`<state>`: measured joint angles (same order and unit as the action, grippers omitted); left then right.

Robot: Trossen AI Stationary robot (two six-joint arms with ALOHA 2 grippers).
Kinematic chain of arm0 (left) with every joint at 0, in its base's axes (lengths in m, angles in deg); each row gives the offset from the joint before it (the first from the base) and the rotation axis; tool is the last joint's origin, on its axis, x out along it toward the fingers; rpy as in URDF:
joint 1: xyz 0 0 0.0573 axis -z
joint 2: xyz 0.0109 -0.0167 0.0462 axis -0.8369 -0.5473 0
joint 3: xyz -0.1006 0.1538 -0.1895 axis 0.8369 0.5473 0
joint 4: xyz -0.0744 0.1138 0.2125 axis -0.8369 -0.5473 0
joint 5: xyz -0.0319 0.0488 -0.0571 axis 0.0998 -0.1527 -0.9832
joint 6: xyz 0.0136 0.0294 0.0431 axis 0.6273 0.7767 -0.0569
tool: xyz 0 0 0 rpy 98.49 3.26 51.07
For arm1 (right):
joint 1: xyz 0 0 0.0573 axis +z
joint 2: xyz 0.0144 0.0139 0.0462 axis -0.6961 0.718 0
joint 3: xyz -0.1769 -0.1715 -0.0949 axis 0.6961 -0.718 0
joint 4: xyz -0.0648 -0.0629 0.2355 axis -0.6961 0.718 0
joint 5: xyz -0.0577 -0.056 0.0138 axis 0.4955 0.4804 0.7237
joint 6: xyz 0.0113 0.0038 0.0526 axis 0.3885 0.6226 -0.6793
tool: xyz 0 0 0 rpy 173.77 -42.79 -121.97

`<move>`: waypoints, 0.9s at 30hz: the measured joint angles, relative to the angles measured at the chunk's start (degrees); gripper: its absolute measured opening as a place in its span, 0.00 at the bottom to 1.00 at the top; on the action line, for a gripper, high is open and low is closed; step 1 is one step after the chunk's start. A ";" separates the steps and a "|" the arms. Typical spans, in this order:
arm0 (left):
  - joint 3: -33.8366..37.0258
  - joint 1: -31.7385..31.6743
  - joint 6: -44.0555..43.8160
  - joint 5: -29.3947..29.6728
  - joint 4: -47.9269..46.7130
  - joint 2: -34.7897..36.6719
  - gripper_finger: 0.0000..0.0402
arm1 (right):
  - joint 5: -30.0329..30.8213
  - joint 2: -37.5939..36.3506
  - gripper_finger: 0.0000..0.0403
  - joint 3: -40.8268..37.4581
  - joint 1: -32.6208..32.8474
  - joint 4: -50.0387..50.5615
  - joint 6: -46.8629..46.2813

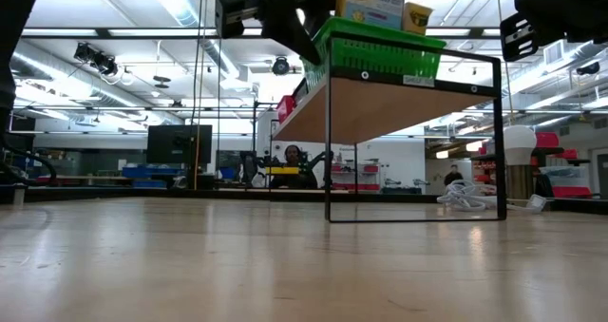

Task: Pick & Place Office Desk Supplies
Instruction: Put the green basket with crayon boxes on the shelf

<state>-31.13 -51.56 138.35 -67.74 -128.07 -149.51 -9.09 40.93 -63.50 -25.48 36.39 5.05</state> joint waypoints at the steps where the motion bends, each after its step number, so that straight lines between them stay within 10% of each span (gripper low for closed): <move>1: 0.01 0.02 -0.33 -0.04 -0.02 0.00 0.25 | 0.02 0.00 0.10 0.00 0.00 0.01 0.00; 27: 0.13 3.61 -2.52 7.02 -3.40 2.81 0.41 | 0.10 0.00 0.10 0.02 -0.01 0.37 0.00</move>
<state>-31.00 -47.94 135.82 -60.72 -131.47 -146.70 -8.99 40.93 -63.48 -25.49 36.75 5.05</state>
